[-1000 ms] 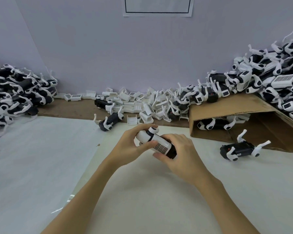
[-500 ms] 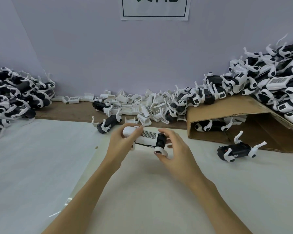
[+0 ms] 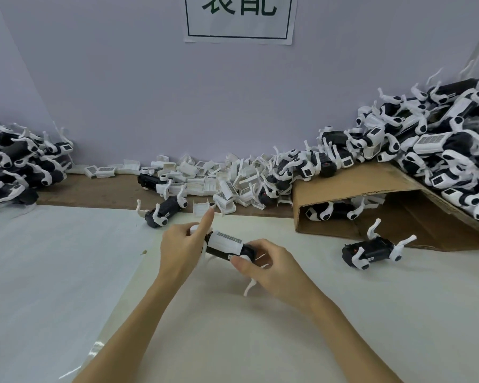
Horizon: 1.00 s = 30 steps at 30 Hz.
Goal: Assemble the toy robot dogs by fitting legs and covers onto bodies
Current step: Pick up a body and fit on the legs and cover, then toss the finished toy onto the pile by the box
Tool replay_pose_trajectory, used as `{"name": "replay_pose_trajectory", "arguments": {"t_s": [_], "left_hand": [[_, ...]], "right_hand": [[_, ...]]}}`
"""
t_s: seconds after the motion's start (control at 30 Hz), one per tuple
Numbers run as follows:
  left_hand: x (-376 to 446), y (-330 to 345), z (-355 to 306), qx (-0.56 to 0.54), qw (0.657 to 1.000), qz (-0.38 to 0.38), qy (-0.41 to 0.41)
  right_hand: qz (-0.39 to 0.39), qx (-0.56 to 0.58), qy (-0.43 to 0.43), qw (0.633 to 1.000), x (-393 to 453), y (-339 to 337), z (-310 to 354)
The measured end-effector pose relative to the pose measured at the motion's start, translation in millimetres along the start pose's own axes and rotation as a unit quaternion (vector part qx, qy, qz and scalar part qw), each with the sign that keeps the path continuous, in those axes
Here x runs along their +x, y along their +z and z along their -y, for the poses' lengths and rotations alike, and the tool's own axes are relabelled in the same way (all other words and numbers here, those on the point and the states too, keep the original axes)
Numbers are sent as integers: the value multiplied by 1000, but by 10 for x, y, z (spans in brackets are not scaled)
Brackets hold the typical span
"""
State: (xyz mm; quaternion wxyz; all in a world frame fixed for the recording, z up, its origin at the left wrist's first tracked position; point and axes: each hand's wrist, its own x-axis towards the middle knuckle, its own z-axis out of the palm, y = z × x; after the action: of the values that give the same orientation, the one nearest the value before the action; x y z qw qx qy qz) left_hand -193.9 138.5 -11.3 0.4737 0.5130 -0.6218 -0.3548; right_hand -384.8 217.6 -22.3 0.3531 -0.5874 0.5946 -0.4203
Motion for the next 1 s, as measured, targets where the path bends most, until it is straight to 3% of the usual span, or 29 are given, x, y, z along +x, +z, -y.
{"name": "replay_pose_trajectory", "arguments": {"t_s": [0.1, 0.2, 0.23, 0.3, 0.33, 0.37, 0.4, 0.47, 0.5, 0.57, 0.63, 0.7, 0.83, 1.0], "left_hand": [[30, -7, 53, -30, 998, 41, -25], [98, -41, 75, -93, 996, -8, -4], [120, -59, 68, -116, 993, -18, 2], [163, -76, 84, -118, 992, -31, 20], [164, -80, 94, -111, 993, -41, 25], [152, -82, 104, -104, 992, -57, 36], [130, -82, 106, -80, 992, -77, 60], [149, -91, 143, 66, 976, -149, 147], [169, -101, 184, 145, 955, -185, 183], [229, -129, 294, 261, 918, -228, 194], [280, -190, 400, 304, 906, -245, 165], [314, -260, 506, 330, 911, -213, 126], [390, -383, 631, 332, 939, -79, 33], [402, -406, 615, 289, 949, -84, 92]], "right_hand": [[-4, 29, 45, 999, 3, -106, 28], [-8, 271, 74, 960, 151, -472, 231], [-24, 388, 45, 920, 217, -693, 340], [-54, 607, -57, 791, 323, -1184, 585], [-60, 658, -96, 744, 362, -1409, 703], [-61, 651, -108, 749, 394, -1570, 811], [-45, 607, -95, 788, 411, -1646, 888], [16, 504, -41, 863, 385, -1560, 884], [41, 478, -27, 877, 367, -1439, 822], [58, 483, 2, 874, 301, -1145, 639], [58, 506, 51, 859, 203, -828, 389], [51, 516, 105, 849, 130, -553, 176], [37, 514, 178, 838, 96, -244, -11], [50, 496, 191, 845, 100, -164, -2]]}}
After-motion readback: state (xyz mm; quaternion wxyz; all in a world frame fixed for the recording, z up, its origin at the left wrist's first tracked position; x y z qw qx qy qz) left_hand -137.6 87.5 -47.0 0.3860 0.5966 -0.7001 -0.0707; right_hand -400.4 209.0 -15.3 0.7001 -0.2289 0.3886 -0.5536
